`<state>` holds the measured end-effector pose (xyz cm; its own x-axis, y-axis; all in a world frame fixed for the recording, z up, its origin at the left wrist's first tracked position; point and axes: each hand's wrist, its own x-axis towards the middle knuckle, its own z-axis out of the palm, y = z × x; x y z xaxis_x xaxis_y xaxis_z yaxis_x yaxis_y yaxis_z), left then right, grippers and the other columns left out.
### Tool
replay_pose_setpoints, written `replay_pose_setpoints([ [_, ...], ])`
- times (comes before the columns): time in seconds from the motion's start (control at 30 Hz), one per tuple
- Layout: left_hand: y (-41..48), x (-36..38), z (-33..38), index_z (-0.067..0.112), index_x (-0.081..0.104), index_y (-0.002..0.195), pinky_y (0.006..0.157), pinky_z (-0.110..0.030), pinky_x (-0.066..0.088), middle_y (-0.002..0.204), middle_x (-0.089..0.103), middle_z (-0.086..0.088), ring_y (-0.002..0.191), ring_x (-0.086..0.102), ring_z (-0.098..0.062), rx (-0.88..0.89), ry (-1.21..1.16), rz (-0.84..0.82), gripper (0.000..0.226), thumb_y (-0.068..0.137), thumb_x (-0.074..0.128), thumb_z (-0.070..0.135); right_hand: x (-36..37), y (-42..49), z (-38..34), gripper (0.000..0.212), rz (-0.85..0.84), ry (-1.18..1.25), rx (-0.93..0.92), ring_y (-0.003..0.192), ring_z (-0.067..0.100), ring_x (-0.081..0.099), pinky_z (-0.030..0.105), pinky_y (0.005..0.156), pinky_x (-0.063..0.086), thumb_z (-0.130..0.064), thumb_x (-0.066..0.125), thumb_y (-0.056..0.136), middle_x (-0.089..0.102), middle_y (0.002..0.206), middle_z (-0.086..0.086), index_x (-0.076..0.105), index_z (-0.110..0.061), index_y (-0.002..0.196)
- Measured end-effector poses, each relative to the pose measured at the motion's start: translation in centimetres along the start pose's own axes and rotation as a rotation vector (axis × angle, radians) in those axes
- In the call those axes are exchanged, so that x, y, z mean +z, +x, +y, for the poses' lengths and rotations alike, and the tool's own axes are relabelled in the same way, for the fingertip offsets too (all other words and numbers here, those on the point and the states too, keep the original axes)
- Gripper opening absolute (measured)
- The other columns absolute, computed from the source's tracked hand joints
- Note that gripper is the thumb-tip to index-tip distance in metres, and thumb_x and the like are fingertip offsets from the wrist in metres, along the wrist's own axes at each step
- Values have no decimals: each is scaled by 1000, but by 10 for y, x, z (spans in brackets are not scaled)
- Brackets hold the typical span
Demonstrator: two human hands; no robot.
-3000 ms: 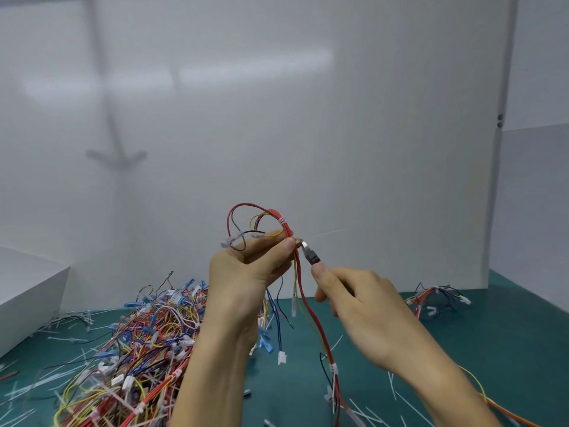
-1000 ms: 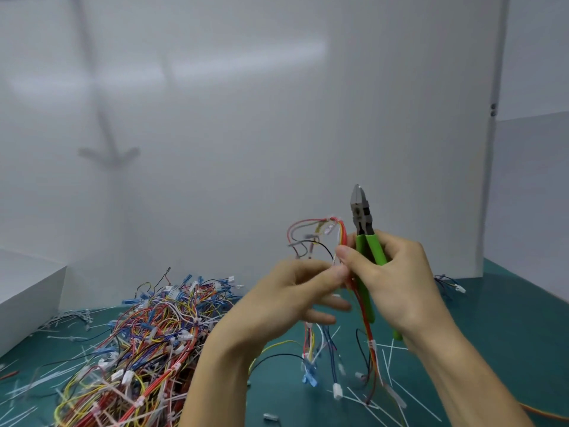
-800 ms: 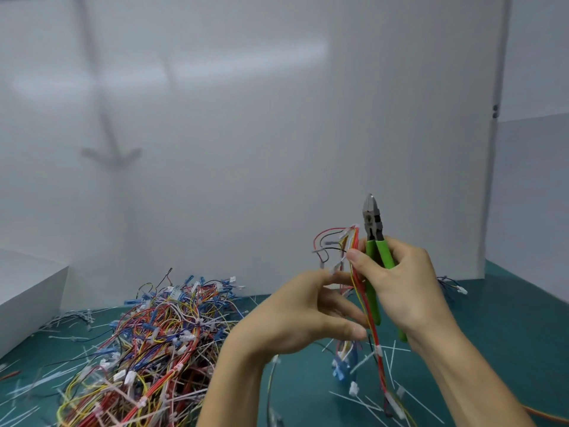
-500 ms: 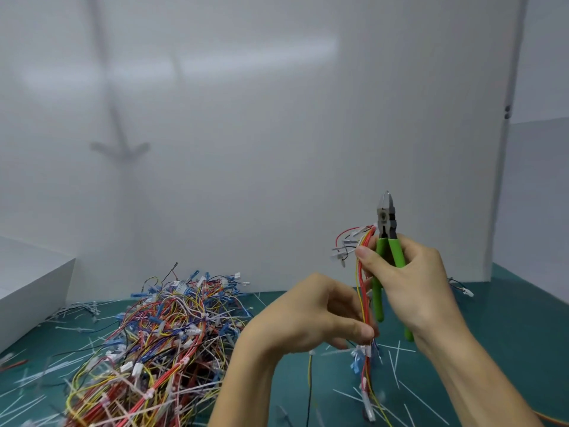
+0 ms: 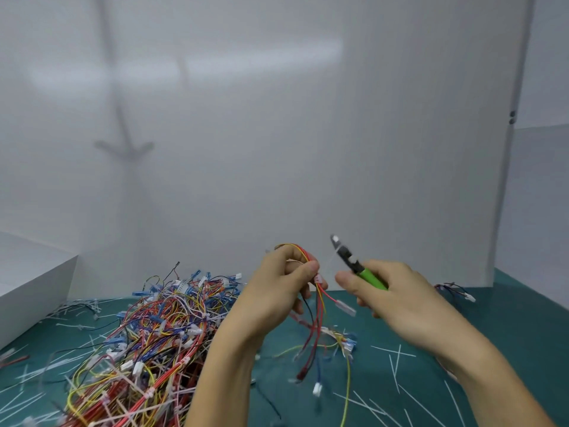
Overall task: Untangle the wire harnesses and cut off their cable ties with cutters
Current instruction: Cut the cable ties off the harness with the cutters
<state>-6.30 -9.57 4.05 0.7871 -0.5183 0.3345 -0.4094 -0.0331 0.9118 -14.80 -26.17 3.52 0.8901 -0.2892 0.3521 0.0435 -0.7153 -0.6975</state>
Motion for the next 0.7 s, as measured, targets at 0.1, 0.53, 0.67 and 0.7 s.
replay_pose_setpoints([
  [0.1, 2, -3, -3, 1, 61, 95, 46, -20, 45, 68, 71, 1, 54, 52, -6, -6, -20, 85, 14, 98, 58, 14, 0, -5, -3, 64, -76, -192, -40, 52, 9, 36, 24, 50, 30, -76, 38, 82, 56, 65, 4, 50, -13, 72],
  [0.53, 7, -12, -8, 2, 66, 90, 43, -18, 42, 79, 69, -25, 48, 51, -4, 14, 6, 144, 12, 94, 63, 12, -5, -12, -12, 55, -70, -375, -136, 59, 12, 38, 27, 54, 29, -70, 37, 89, 47, 65, 1, 57, -20, 81],
  [0.67, 7, -11, -8, 3, 67, 89, 44, -19, 43, 78, 68, -25, 49, 51, -5, 20, 13, 151, 11, 94, 63, 12, -5, -13, -13, 56, -74, -388, -149, 59, 13, 35, 29, 54, 29, -70, 37, 88, 44, 64, 2, 53, -17, 78],
  [0.7, 7, -11, -8, 3, 67, 89, 44, -19, 44, 75, 67, -24, 48, 51, -5, 24, 14, 150, 11, 94, 63, 11, -5, -12, -13, 57, -71, -385, -151, 58, 14, 34, 29, 54, 28, -70, 36, 88, 43, 63, 3, 53, -16, 78],
])
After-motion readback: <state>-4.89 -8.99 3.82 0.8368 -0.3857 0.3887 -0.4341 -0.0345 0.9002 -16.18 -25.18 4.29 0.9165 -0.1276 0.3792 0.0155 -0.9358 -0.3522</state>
